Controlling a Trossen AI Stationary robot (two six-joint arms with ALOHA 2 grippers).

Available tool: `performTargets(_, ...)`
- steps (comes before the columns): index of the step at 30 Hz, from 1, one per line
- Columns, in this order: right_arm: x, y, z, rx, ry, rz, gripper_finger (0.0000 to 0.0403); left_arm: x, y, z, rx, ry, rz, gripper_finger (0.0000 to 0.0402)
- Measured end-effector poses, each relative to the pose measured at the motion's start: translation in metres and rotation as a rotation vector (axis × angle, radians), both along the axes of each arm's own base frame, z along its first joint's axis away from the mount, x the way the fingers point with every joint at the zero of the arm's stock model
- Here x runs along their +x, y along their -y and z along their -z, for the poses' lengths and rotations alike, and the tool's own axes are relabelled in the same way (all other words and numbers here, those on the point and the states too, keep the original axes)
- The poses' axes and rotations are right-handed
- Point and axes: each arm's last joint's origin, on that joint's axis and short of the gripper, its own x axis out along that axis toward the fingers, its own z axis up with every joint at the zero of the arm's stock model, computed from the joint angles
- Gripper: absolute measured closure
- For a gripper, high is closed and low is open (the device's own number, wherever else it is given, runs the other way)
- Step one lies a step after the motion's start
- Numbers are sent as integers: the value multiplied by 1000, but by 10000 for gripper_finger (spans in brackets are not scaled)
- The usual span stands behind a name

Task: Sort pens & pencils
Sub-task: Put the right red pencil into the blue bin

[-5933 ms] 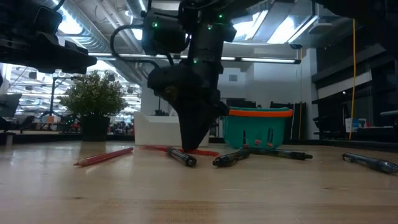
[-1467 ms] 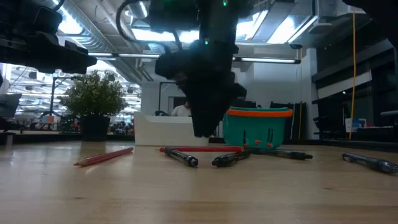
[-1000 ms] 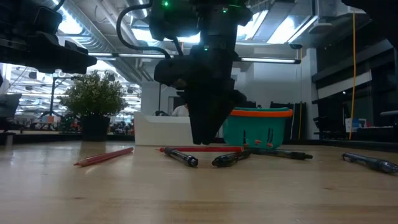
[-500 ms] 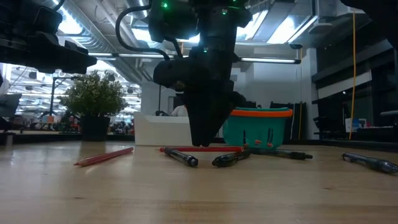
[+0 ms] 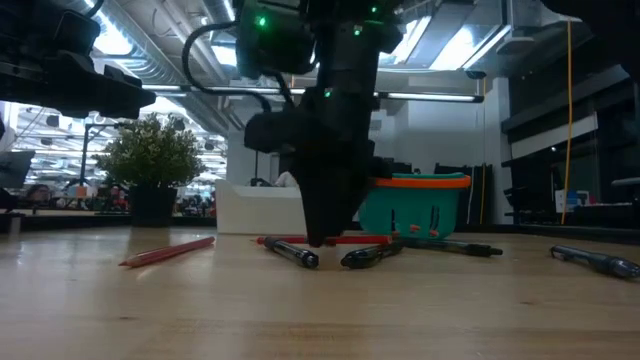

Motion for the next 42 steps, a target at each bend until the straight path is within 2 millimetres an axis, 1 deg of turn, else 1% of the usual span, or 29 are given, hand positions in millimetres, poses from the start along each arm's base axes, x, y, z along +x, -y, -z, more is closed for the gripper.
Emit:
performTargets(4, 2, 0, 5, 5, 0, -18, 292, 0, 0, 0, 0, -1, 0, 330)
performTargets(12, 2, 0, 5, 3, 0, -19, 295, 0, 0, 0, 0, -1, 0, 330)
performTargets(15, 2, 0, 5, 2, -2, -17, 312, 0, 0, 0, 0, -1, 0, 330)
performTargets(22, 1, 0, 5, 5, -5, -19, 372, 0, 0, 0, 0, -1, 0, 330)
performTargets(24, 1, 0, 5, 6, -4, -19, 381, 0, 0, 0, 0, -1, 0, 330)
performTargets(27, 1, 0, 5, 6, -5, -18, 381, 0, 0, 0, 0, -1, 0, 330)
performTargets(31, 1, 0, 5, 9, -8, 3, 371, 0, 0, 0, 0, -1, 0, 330)
performTargets(35, 0, 0, 2, 9, -2, 3, 378, 0, 0, 0, 0, 0, 0, 330)
performTargets(42, -6, 1, -21, -22, 19, 15, 381, 0, 0, 0, 0, 0, 0, 330)
